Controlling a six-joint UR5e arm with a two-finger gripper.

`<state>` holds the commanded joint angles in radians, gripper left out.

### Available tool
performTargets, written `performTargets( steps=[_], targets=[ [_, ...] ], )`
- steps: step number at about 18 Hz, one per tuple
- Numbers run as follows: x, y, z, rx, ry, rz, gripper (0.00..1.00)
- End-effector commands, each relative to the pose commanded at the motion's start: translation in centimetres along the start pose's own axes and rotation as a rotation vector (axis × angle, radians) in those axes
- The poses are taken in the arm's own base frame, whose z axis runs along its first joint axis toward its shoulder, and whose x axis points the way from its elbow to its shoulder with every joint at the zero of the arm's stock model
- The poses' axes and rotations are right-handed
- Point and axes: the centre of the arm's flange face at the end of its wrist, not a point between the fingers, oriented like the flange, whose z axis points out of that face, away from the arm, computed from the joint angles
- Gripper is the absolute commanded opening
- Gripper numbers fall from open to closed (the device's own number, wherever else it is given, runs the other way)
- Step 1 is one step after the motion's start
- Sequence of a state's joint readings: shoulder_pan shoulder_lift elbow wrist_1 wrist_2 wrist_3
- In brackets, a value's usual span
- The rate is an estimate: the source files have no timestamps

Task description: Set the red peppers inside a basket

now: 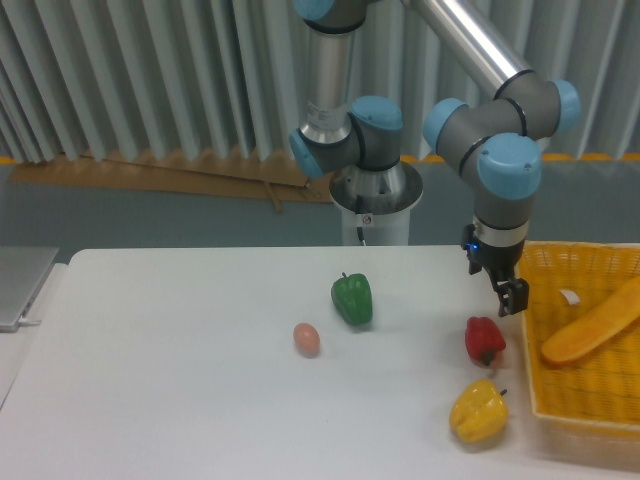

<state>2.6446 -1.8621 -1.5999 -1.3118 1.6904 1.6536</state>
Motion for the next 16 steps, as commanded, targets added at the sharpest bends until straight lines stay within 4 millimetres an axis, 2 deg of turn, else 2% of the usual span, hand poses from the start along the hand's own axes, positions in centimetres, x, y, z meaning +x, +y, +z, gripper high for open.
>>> performTargets(
  steps=[8,12,16],
  targets=[
    [-0.8,-2.2,1.4,-0.002,0.005,0.007,1.0],
    [-1.1,-2.5,1.8,-0.002,0.001,0.008,1.0],
    [-1.6,-3.5,3.1,-0.008,0.005,0.034,1.0]
  ],
)
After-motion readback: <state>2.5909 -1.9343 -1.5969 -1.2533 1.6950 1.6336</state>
